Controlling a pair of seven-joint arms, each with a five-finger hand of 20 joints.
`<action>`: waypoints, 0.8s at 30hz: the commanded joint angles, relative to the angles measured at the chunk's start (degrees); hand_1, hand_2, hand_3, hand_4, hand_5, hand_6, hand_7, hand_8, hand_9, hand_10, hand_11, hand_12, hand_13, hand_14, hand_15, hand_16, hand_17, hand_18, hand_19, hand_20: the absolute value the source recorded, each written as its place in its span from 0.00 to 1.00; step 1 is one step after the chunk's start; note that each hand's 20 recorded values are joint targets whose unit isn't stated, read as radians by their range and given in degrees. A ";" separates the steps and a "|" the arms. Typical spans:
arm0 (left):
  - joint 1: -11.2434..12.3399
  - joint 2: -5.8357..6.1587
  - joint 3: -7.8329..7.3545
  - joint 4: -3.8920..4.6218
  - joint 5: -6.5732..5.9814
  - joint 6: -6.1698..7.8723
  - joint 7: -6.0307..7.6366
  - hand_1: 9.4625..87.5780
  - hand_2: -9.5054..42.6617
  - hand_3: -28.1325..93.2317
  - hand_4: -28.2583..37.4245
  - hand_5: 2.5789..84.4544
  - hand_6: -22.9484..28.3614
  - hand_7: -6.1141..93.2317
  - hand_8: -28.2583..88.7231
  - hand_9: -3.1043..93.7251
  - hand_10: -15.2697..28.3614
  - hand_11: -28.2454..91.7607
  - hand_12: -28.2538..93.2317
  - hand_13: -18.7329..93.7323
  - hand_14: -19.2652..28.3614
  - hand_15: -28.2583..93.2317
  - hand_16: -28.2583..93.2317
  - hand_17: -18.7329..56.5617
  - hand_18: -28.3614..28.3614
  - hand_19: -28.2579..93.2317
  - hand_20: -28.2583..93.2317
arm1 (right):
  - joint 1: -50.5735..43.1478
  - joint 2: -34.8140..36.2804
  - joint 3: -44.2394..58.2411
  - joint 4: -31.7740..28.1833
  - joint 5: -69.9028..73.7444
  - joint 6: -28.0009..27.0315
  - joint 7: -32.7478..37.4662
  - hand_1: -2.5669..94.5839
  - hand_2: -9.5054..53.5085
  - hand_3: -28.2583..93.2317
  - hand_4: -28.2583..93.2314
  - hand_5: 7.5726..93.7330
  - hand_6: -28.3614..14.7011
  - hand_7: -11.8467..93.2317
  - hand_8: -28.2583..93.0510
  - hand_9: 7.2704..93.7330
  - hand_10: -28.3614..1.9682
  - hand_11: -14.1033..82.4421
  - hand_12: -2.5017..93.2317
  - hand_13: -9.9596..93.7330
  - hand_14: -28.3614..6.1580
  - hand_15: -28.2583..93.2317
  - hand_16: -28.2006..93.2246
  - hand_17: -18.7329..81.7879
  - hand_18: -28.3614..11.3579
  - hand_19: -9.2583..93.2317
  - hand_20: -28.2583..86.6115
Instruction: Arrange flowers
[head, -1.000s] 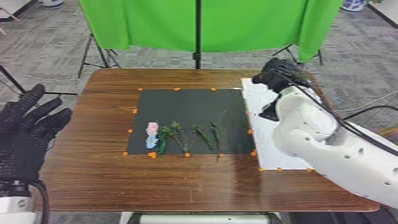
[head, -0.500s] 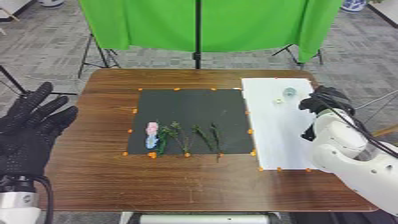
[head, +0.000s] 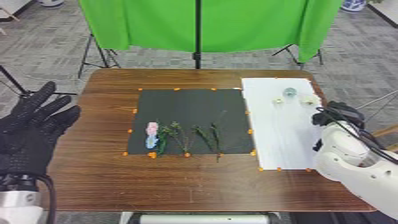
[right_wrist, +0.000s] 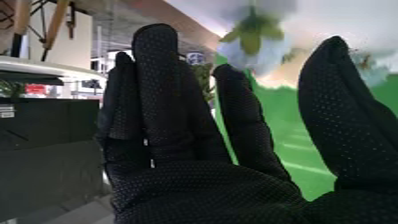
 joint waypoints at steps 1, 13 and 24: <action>-0.71 0.40 1.16 0.83 -0.14 -0.82 -0.15 0.15 0.37 0.87 0.00 0.39 0.63 0.19 0.17 0.34 0.81 0.47 0.32 0.39 1.00 0.71 0.13 0.20 0.93 0.82 0.37 | 3.62 -0.04 -2.91 1.92 -0.68 -0.65 -1.36 0.34 0.08 0.90 0.01 0.45 0.58 0.26 0.13 0.47 0.24 0.31 0.16 0.60 0.32 0.77 0.29 0.44 0.13 1.00 0.35; -0.98 0.19 1.27 0.91 -0.29 -0.93 -0.70 0.15 0.37 0.87 0.00 0.39 0.63 0.19 0.17 0.34 0.81 0.47 0.32 0.39 1.00 0.71 0.13 0.20 0.93 0.81 0.37 | 7.41 -1.17 -10.28 3.67 -2.19 1.68 -2.78 0.43 0.01 0.89 0.00 0.60 0.70 0.29 0.11 0.65 0.47 0.35 0.17 0.69 0.47 0.73 0.31 0.47 0.16 1.00 0.35; -0.86 -0.12 0.74 1.18 -0.35 -1.25 -1.41 0.15 0.36 0.87 0.00 0.39 0.63 0.19 0.17 0.34 0.81 0.47 0.32 0.39 1.00 0.71 0.13 0.19 0.93 0.81 0.37 | 7.98 -2.16 -13.46 5.01 -5.61 5.77 -1.94 0.60 0.00 0.81 0.00 0.80 0.72 0.35 0.22 0.92 0.70 0.22 0.34 0.81 0.69 0.65 0.45 0.52 0.21 1.00 0.42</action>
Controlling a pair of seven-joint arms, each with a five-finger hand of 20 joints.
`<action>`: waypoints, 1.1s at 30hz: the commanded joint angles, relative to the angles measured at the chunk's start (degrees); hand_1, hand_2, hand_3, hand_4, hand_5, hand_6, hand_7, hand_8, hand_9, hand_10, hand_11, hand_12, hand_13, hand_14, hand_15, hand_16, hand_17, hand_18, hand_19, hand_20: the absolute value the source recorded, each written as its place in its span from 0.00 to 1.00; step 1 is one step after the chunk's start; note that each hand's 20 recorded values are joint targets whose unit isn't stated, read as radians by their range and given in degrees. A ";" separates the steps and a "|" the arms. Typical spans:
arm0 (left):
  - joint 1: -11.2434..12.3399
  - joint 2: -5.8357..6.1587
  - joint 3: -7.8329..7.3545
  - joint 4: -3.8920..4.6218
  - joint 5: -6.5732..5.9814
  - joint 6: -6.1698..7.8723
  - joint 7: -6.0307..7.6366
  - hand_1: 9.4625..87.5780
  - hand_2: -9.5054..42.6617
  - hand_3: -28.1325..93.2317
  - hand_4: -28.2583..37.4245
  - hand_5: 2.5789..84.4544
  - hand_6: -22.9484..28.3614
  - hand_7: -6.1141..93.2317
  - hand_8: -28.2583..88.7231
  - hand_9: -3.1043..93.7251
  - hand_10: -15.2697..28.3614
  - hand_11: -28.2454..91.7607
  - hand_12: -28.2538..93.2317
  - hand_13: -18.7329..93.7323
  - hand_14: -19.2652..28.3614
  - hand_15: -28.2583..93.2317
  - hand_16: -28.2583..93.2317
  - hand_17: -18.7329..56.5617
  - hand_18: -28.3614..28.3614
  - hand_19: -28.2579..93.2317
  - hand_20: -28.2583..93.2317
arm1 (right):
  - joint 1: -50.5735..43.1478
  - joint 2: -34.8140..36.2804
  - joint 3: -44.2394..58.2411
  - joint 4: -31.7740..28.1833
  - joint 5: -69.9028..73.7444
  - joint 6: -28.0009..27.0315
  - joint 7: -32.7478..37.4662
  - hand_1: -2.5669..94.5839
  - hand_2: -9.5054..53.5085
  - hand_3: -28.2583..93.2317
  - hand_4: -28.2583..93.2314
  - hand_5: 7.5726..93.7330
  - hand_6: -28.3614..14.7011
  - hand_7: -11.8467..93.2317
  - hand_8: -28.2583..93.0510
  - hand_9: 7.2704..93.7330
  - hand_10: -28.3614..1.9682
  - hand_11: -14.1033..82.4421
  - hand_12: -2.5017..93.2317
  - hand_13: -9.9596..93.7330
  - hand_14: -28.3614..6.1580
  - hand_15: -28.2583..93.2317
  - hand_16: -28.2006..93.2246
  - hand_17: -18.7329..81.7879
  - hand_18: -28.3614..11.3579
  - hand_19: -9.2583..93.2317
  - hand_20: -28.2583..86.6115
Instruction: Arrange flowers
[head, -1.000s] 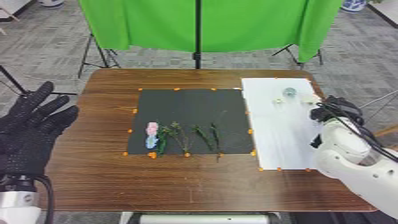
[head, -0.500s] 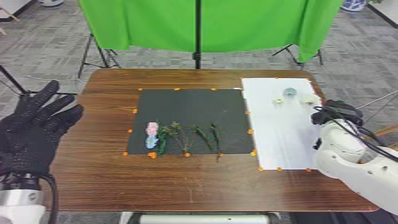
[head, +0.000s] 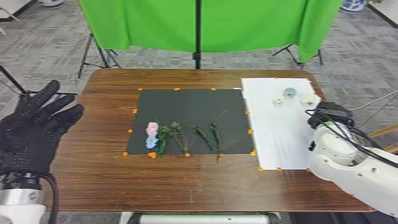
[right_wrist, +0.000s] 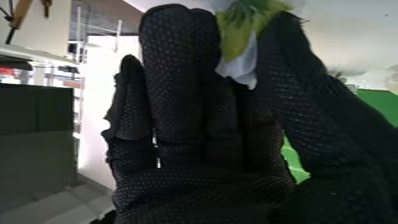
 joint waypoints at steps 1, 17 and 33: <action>0.40 -0.55 -0.31 0.73 -0.25 -0.75 -1.38 0.15 0.36 0.87 0.00 0.39 0.63 0.19 0.17 0.34 0.81 0.47 0.32 0.39 1.00 0.71 0.13 0.19 0.93 0.81 0.37 | -1.01 -0.66 -1.25 0.22 -3.97 4.46 0.35 0.61 0.00 0.81 0.00 0.82 0.72 0.37 0.23 0.95 0.71 0.23 0.35 0.82 0.71 0.65 0.45 0.53 0.22 1.00 0.43; 4.27 -2.53 -4.07 0.55 -1.23 1.66 -0.77 0.14 0.36 0.87 0.00 0.38 0.62 0.19 0.17 0.34 0.80 0.46 0.32 0.38 1.00 0.70 0.14 0.17 0.96 0.78 0.36 | 13.96 -8.31 -14.58 -10.66 -12.95 15.37 -4.26 0.62 0.00 0.83 0.00 0.86 0.70 0.37 0.25 0.99 0.74 0.25 0.39 0.86 0.75 0.67 0.46 0.56 0.21 1.00 0.52; 2.51 -2.40 -4.31 1.39 -0.79 1.56 -2.04 0.14 0.36 0.87 0.00 0.38 0.62 0.19 0.17 0.34 0.80 0.46 0.32 0.38 1.00 0.70 0.14 0.17 0.96 0.78 0.37 | 29.67 -31.92 -30.86 -1.68 -7.25 17.74 -13.00 0.62 0.00 0.84 0.00 0.86 0.70 0.37 0.25 1.00 0.76 0.25 0.39 0.86 0.75 0.69 0.46 0.56 0.23 1.00 0.54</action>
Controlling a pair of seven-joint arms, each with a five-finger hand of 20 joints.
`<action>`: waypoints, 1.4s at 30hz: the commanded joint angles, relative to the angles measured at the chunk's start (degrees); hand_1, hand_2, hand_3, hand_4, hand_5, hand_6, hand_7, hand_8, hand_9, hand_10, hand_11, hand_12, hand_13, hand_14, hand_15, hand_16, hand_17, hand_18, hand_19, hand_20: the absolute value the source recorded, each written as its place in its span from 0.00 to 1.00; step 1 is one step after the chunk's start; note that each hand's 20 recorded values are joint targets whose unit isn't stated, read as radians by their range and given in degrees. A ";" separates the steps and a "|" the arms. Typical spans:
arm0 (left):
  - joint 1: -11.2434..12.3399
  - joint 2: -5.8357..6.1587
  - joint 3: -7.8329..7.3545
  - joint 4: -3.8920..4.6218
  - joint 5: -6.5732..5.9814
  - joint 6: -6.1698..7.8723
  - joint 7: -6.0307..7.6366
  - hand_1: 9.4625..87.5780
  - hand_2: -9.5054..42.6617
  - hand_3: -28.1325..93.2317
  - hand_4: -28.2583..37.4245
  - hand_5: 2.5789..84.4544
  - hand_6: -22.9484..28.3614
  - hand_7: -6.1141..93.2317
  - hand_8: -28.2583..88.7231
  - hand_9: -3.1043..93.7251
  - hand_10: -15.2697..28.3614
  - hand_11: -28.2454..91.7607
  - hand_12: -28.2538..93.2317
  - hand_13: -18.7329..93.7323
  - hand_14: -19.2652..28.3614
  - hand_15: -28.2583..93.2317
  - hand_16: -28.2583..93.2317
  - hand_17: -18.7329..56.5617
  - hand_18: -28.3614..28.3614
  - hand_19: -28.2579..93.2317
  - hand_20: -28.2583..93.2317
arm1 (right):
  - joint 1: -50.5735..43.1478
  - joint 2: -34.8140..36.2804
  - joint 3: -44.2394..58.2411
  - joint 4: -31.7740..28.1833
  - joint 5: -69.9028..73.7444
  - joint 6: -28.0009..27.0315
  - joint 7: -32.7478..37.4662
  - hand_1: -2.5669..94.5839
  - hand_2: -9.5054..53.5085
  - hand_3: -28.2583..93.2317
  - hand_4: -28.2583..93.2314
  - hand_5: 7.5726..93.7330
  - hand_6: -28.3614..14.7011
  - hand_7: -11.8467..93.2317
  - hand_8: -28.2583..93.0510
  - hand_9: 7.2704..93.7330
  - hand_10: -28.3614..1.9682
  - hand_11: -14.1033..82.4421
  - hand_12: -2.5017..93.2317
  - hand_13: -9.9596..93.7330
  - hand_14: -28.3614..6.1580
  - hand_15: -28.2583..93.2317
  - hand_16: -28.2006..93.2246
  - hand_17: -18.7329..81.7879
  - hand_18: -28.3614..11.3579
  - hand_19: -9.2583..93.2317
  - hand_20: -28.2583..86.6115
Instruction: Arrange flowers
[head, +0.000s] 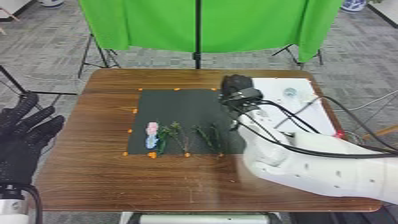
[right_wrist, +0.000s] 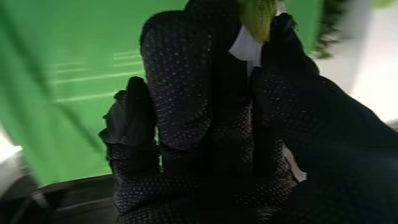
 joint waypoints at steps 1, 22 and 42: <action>-3.07 0.92 0.80 1.15 0.35 -0.75 -1.60 0.14 0.36 0.87 0.00 0.38 0.62 0.19 0.17 0.34 0.80 0.46 0.32 0.38 1.00 0.70 0.14 0.17 0.96 0.78 0.37 | 6.06 -12.59 -4.61 3.10 3.18 1.98 -3.66 0.61 0.00 0.84 0.00 0.86 0.70 0.37 0.25 1.00 0.77 0.25 0.39 0.86 0.75 0.69 0.47 0.55 0.23 1.00 0.54; -8.03 4.05 2.66 2.79 0.20 -2.81 -1.79 0.14 0.36 0.87 0.00 0.38 0.62 0.19 0.17 0.34 0.80 0.46 0.32 0.39 1.00 0.70 0.14 0.18 0.96 0.78 0.37 | 8.01 -21.51 -11.79 9.16 7.40 -3.32 -4.66 0.60 0.00 0.84 0.00 0.85 0.73 0.39 0.24 0.99 0.78 0.25 0.40 0.86 0.76 0.70 0.46 0.52 0.24 1.00 0.54; -9.65 4.39 3.88 3.36 0.22 -3.14 -1.83 0.14 0.36 0.87 0.00 0.38 0.62 0.19 0.17 0.34 0.80 0.46 0.32 0.38 1.00 0.70 0.14 0.18 0.96 0.78 0.37 | 8.92 -22.47 -15.26 10.83 7.52 -9.13 -4.06 0.60 0.00 0.84 0.00 0.84 0.74 0.39 0.23 0.99 0.77 0.25 0.40 0.85 0.75 0.70 0.46 0.51 0.24 1.00 0.54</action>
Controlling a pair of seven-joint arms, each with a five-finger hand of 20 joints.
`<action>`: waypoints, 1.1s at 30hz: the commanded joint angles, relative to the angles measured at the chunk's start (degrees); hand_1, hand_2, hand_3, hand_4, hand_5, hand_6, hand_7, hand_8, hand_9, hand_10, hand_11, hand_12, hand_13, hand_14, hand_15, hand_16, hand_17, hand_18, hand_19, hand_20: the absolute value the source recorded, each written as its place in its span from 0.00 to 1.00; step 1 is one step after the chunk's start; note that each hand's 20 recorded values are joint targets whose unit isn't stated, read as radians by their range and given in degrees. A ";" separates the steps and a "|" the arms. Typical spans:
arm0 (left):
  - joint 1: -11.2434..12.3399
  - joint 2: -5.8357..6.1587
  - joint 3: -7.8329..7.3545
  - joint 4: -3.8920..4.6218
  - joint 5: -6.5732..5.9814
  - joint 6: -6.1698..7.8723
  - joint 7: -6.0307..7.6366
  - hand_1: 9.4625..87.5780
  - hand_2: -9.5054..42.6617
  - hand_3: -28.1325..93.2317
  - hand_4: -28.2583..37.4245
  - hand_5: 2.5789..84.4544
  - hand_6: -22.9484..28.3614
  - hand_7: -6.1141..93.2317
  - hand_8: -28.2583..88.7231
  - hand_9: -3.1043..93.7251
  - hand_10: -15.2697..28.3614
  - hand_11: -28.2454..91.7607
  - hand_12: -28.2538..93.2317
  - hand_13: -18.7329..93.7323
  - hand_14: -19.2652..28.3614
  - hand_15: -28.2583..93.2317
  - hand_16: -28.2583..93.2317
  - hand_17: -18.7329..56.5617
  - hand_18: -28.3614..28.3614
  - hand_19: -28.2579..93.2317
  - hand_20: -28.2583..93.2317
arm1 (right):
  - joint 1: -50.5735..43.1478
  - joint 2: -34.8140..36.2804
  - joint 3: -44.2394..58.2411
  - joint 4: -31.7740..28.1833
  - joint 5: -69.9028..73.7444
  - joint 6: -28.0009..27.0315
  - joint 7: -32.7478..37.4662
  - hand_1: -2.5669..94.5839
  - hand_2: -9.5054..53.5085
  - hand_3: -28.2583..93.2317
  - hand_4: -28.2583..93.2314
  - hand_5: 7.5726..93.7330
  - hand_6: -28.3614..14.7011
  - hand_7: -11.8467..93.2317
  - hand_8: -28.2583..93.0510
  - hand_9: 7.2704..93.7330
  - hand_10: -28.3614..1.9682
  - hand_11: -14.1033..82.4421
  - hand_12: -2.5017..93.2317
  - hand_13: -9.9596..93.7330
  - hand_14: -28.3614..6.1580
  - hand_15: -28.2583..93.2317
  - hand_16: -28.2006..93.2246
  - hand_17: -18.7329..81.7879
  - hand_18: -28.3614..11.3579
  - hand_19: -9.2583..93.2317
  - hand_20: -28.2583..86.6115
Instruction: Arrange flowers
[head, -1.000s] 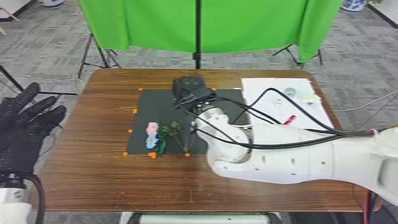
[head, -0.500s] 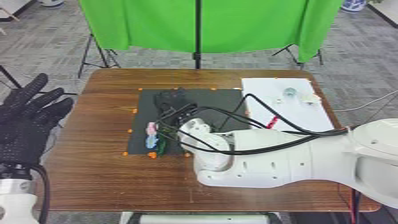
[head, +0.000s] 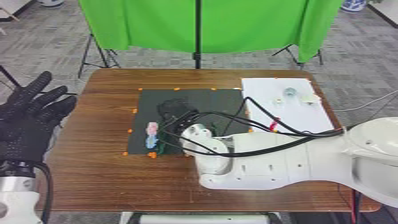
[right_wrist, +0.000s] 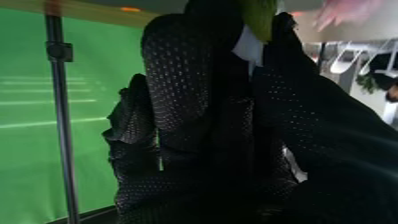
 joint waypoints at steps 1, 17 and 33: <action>0.21 0.30 0.59 0.47 0.06 -0.17 -0.18 0.14 0.36 0.87 0.00 0.38 0.62 0.19 0.17 0.34 0.80 0.46 0.32 0.38 1.00 0.70 0.14 0.18 0.96 0.78 0.37 | 0.41 -0.39 0.26 0.42 -0.78 -2.63 0.65 0.59 0.00 0.84 0.00 0.84 0.74 0.38 0.23 0.99 0.77 0.25 0.40 0.85 0.75 0.70 0.46 0.51 0.24 1.00 0.54; -0.61 0.57 1.21 0.71 0.05 -0.11 -0.46 0.14 0.36 0.87 0.00 0.39 0.63 0.19 0.17 0.34 0.80 0.46 0.32 0.39 1.00 0.70 0.14 0.18 0.96 0.78 0.37 | 1.54 -0.44 -0.45 -0.35 -0.27 -2.83 0.81 0.49 0.00 0.86 0.00 0.70 0.71 0.33 0.18 0.85 0.66 0.36 0.33 0.76 0.65 0.78 0.40 0.46 0.22 0.98 0.55; 0.22 -0.36 0.50 0.27 -0.03 -0.49 -1.50 0.15 0.36 0.87 0.00 0.39 0.63 0.19 0.17 0.34 0.80 0.47 0.32 0.38 1.00 0.71 0.14 0.18 0.96 0.78 0.37 | 1.18 -0.01 0.38 -0.78 -1.88 -4.63 2.11 0.43 0.00 0.89 0.00 0.69 0.71 0.32 0.11 0.81 0.62 0.45 0.25 0.75 0.62 0.80 0.37 0.45 0.19 0.97 0.57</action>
